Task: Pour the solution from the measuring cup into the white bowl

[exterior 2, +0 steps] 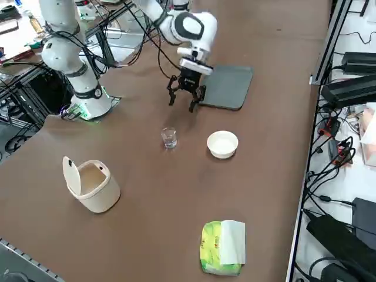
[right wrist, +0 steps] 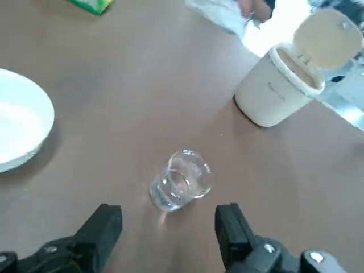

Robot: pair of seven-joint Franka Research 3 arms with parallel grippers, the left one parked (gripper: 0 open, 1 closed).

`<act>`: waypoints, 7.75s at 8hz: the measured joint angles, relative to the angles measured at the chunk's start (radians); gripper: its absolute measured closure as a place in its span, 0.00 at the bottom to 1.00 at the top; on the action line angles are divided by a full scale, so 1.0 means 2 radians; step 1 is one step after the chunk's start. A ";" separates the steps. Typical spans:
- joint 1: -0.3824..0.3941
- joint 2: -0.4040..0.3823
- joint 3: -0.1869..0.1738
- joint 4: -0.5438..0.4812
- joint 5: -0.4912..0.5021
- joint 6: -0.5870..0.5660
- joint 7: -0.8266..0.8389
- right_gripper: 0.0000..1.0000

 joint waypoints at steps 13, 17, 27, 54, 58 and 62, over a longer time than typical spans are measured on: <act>-0.006 0.117 -0.022 0.018 -0.057 -0.003 0.350 0.03; -0.008 0.132 -0.038 0.018 -0.072 -0.010 0.362 0.03; 0.000 0.121 -0.035 0.062 -0.080 -0.046 0.301 0.27; -0.080 0.106 -0.036 0.232 0.248 0.100 -0.222 0.27; -0.109 0.104 -0.037 0.248 0.355 0.099 -0.333 0.27; -0.152 0.101 -0.038 0.251 0.460 0.099 -0.423 0.27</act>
